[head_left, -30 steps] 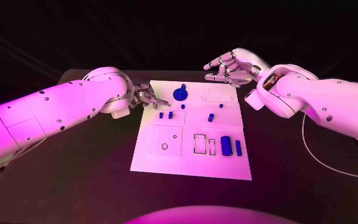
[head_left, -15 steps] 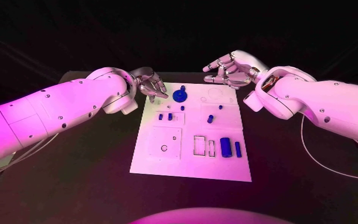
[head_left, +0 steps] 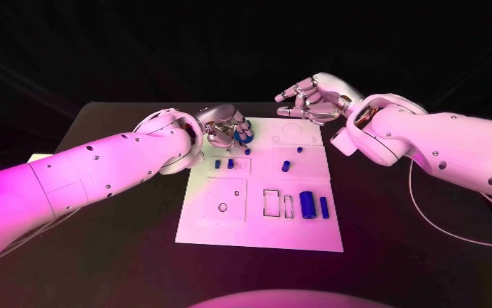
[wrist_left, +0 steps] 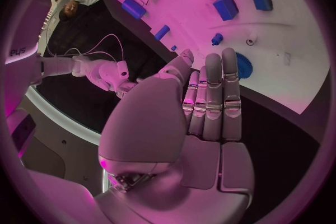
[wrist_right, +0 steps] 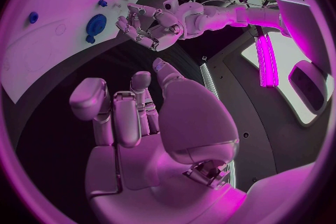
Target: Assemble the parts on the task board
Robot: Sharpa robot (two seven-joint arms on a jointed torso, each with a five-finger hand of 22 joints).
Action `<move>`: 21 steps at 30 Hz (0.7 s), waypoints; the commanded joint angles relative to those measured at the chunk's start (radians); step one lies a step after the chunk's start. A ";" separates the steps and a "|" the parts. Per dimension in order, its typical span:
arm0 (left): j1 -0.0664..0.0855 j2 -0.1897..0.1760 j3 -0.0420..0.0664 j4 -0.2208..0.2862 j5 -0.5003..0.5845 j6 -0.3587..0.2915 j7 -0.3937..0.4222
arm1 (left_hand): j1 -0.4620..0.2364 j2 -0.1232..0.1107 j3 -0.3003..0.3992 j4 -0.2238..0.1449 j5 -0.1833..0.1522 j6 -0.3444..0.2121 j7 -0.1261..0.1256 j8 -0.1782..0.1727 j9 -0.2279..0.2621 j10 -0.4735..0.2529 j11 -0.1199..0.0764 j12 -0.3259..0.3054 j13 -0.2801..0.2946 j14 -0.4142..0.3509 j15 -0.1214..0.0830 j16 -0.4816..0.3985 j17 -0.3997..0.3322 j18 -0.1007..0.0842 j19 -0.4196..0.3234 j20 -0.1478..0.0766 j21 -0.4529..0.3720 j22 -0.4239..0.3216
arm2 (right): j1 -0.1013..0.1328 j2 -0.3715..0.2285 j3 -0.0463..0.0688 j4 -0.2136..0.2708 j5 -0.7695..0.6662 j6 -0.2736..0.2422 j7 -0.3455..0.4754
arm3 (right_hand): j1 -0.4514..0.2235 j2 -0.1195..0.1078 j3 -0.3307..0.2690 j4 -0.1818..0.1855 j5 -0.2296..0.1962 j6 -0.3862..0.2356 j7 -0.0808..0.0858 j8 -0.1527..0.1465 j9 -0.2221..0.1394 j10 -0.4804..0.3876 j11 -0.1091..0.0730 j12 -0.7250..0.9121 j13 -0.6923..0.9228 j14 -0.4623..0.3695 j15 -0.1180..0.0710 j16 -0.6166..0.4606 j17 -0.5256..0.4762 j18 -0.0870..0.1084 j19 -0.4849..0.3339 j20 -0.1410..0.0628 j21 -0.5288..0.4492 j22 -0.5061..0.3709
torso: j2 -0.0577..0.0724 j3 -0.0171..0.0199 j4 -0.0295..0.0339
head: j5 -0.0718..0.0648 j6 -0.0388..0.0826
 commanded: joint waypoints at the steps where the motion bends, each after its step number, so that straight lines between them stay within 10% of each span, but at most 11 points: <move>1: -0.005 0.016 0.000 -0.020 -0.157 -0.008 0.036 | -0.013 -0.001 -0.008 0.002 0.000 0.016 0.000 -0.006 -0.007 0.009 0.000 -0.007 -0.009 0.002 0.001 0.018 0.010 0.012 0.011 0.000 -0.001 -0.003 | -0.001 0.001 0.000 0.001 0.007 -0.004 0.015 | 0.001 0.009 0.004 -0.001 0.006 0.005 0.002 0.003 -0.002 -0.011 -0.001 -0.008 -0.007 0.042 -0.005 -0.005 0.001 0.005 -0.007 0.002 -0.004 -0.001 | 0.000 0.0013 0.0003 | 0.000 0.003; 21: -0.030 0.103 -0.003 -0.116 -0.275 0.009 -0.010 | -0.017 0.013 0.027 -0.007 -0.001 0.080 -0.007 -0.055 -0.049 0.045 -0.006 -0.051 -0.063 0.124 -0.008 0.383 0.292 0.010 0.111 -0.012 0.062 0.040 | -0.001 0.003 0.000 -0.005 0.014 -0.008 0.020 | 0.001 0.010 0.005 -0.001 0.007 0.004 0.002 0.002 -0.002 -0.024 0.000 -0.030 -0.026 0.042 -0.005 -0.005 0.001 0.006 -0.009 0.002 -0.007 -0.006 | 0.000 0.0011 0.0009 | -0.005 0.001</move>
